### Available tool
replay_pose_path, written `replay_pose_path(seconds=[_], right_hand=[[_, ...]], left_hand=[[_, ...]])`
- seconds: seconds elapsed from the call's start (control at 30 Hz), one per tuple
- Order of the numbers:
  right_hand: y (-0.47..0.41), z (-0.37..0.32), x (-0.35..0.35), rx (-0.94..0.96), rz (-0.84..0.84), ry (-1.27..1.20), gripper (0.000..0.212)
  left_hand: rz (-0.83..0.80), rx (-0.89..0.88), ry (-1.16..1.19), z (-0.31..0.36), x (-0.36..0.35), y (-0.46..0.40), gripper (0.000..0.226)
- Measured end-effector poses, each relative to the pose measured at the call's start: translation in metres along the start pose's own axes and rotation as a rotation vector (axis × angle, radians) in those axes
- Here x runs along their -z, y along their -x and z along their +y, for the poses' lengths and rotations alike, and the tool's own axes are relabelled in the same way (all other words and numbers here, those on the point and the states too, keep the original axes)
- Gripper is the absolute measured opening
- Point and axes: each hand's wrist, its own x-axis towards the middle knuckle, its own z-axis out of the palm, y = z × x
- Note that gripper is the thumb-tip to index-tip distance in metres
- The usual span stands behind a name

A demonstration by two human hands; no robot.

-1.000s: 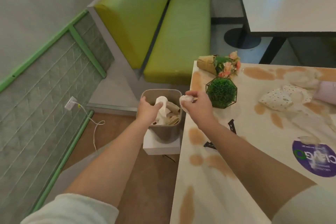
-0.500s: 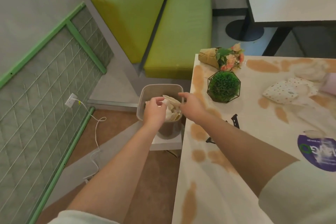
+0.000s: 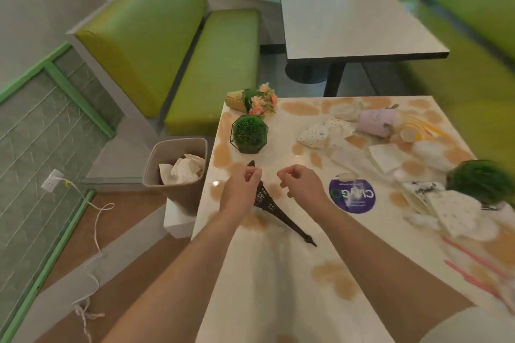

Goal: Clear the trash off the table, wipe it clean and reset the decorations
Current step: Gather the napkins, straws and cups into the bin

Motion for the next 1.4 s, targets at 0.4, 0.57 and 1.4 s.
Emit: replay_pose_path(seconds=[0.4, 0.57, 1.4], right_hand=[[0.106, 0.115, 0.171, -0.172, 0.267, 0.006, 0.011], [0.143, 0.153, 0.227, -0.222, 0.390, 0.012, 0.011], [0.216, 0.293, 0.341, -0.487, 0.556, 0.438, 0.048]], left_hand=[[-0.305, -0.133, -0.057, 0.055, -0.174, 0.117, 0.020], [-0.417, -0.173, -0.087, 0.063, -0.232, 0.157, 0.014], [-0.723, -0.870, -0.792, 0.074, -0.387, 0.227, 0.030]])
